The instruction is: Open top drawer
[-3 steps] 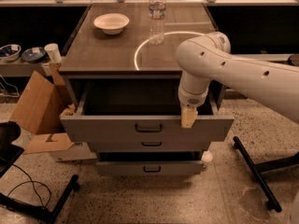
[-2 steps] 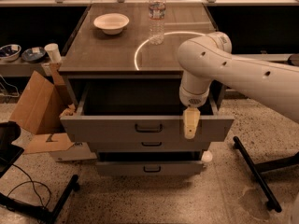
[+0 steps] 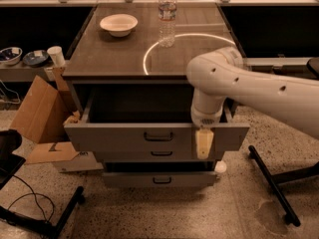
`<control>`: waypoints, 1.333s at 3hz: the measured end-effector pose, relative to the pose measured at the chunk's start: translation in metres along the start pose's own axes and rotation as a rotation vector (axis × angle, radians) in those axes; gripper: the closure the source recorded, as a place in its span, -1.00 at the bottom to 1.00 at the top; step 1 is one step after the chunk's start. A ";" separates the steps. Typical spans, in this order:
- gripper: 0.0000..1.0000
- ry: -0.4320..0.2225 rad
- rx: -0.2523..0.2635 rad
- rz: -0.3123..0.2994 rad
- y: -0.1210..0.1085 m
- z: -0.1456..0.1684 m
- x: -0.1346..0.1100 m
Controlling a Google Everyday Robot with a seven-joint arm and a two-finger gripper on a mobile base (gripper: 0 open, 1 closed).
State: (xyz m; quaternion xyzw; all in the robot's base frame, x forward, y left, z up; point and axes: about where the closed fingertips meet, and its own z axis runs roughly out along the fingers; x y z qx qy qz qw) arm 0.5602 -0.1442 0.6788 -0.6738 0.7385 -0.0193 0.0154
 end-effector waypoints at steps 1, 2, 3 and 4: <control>-0.18 0.058 -0.110 0.001 0.059 0.017 0.003; 0.28 0.058 -0.111 0.001 0.059 0.010 0.003; 0.90 0.059 -0.116 0.006 0.062 -0.001 0.004; 1.00 0.066 -0.155 0.053 0.089 -0.009 0.012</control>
Offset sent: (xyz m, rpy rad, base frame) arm -0.2079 0.0026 0.0036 -0.1611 0.3382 -0.0173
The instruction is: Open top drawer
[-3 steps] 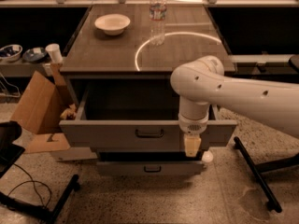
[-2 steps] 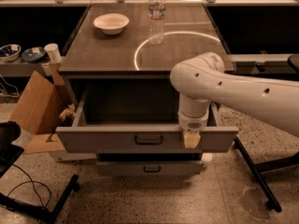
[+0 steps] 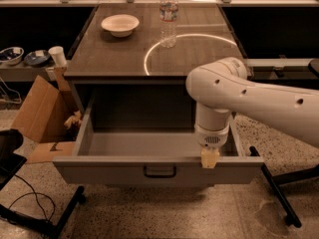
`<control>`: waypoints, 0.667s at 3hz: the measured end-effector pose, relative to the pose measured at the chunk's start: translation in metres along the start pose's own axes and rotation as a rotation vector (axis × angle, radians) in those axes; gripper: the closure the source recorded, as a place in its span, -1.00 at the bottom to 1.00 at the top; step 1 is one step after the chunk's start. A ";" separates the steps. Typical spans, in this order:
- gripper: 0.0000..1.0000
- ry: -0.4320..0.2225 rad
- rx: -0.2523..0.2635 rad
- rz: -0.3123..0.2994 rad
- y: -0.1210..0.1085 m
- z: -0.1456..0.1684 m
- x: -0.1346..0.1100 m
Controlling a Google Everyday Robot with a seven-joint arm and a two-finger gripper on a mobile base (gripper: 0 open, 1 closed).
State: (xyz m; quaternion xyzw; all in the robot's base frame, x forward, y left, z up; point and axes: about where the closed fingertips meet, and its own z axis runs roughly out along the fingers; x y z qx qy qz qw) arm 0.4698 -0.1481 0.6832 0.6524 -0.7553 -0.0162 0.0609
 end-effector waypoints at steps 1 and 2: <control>1.00 0.017 -0.019 0.021 0.017 0.001 0.007; 1.00 0.026 -0.033 0.036 0.028 0.002 0.009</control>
Offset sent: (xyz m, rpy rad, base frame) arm -0.3677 -0.0536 0.0582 -0.2775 0.4366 -0.4389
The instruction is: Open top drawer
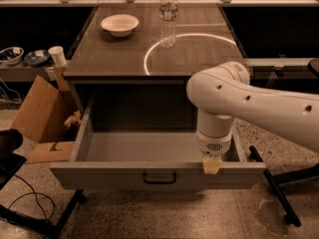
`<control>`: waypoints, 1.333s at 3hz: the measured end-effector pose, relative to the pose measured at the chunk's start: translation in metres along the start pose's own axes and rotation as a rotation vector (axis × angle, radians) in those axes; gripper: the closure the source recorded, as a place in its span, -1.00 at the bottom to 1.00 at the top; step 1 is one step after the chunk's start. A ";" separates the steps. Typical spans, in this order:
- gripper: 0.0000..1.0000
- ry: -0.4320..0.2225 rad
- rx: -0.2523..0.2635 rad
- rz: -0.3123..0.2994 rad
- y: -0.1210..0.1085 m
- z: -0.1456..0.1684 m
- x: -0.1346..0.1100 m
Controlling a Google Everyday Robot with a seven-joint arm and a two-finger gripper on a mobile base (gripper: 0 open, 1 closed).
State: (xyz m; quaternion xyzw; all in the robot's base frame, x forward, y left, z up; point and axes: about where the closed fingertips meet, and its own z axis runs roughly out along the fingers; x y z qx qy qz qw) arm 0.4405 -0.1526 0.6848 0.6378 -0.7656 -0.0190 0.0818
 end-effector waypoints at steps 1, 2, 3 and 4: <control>1.00 0.000 0.000 0.000 0.000 0.000 0.000; 1.00 0.011 -0.015 0.010 0.010 0.001 0.002; 1.00 0.025 -0.032 0.018 0.021 0.002 0.004; 1.00 0.030 -0.052 0.036 0.034 0.002 0.005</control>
Offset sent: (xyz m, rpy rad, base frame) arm -0.3218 -0.0482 0.0565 -0.2601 0.4568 -0.2734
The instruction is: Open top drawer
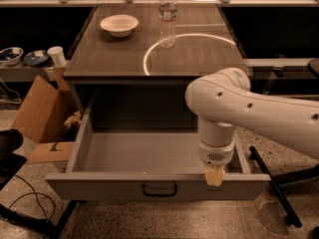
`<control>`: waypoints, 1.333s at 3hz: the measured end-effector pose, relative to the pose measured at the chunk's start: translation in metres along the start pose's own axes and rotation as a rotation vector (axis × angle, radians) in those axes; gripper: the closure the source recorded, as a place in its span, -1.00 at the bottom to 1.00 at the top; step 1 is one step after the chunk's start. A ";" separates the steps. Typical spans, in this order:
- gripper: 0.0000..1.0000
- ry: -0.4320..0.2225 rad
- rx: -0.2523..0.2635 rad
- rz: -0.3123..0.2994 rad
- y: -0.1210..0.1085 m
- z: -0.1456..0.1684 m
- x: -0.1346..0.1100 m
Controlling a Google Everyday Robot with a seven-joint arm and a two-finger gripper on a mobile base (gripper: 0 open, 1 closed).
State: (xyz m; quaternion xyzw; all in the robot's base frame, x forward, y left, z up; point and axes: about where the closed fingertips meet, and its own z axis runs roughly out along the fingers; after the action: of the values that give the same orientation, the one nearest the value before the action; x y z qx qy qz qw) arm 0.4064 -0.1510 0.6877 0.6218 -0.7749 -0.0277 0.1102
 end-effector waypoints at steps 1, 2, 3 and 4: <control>1.00 0.020 -0.020 0.006 0.013 0.001 0.005; 1.00 0.039 -0.038 0.009 0.024 0.002 0.010; 1.00 0.039 -0.038 0.009 0.024 0.003 0.009; 1.00 0.055 -0.060 0.005 0.036 0.004 0.012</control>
Offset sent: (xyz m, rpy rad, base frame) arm -0.2445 -0.0526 0.0691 -0.2932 0.4196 -0.0448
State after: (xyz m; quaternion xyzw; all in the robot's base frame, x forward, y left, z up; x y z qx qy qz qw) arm 0.3691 -0.1545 0.6921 0.6169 -0.7718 -0.0334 0.1501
